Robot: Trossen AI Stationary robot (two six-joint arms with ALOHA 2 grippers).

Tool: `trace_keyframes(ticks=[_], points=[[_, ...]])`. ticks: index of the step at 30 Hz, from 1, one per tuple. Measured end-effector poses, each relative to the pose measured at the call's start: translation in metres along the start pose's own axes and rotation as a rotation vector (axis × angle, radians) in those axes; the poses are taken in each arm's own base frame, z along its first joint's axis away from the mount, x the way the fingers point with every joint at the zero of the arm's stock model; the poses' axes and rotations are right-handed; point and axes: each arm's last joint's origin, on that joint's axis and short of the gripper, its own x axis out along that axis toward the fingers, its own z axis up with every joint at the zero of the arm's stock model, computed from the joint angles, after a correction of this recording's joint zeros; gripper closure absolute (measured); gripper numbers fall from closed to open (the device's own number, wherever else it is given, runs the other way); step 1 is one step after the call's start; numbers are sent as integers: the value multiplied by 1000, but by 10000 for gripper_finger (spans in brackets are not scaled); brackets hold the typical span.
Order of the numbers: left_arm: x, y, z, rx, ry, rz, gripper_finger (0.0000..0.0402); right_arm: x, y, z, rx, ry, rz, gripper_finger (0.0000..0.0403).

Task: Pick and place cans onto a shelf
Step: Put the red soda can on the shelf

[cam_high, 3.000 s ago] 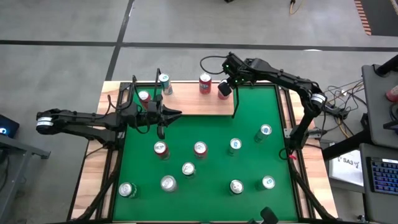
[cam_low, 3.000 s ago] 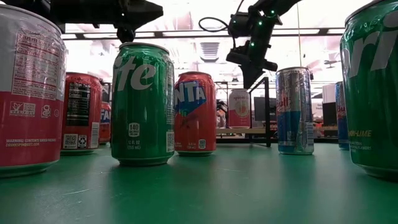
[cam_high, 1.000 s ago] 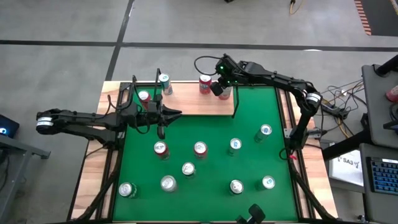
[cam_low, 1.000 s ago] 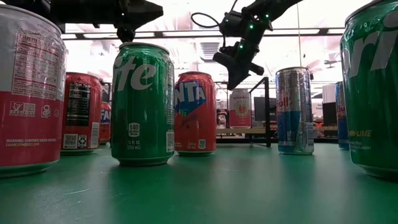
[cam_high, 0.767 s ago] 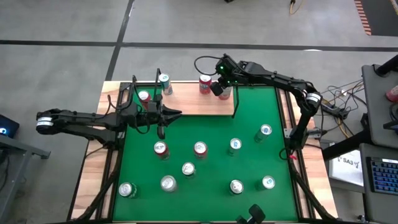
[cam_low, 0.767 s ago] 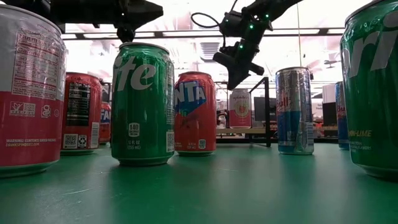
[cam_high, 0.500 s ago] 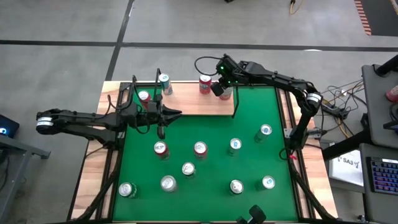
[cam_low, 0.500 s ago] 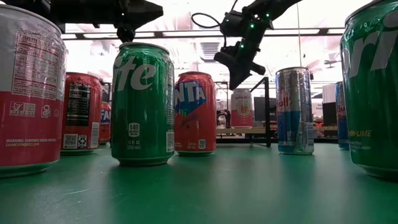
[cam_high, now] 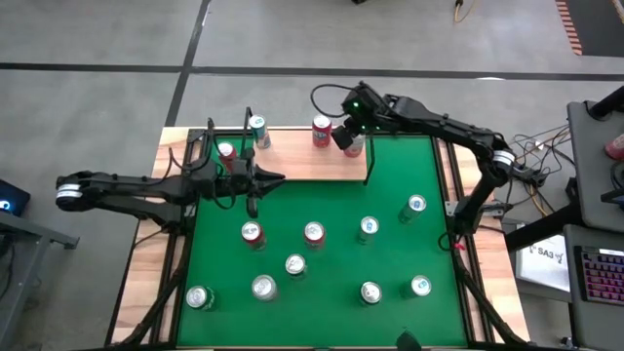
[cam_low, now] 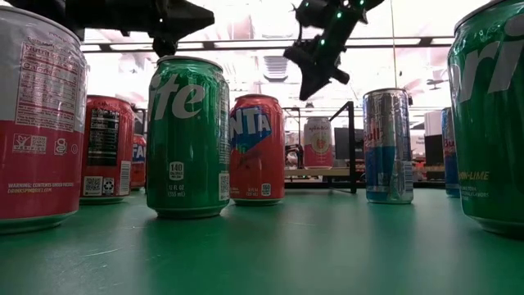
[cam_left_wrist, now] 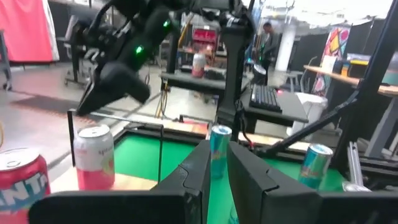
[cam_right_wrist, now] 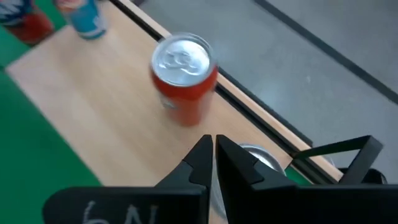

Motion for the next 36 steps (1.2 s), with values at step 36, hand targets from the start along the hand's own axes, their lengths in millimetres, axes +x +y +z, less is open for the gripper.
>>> trace_keyframes(ticks=[36], points=[[-29, -43, 29, -95, 1000, -36, 365, -90, 96, -37, -275, -87, 274, 390]])
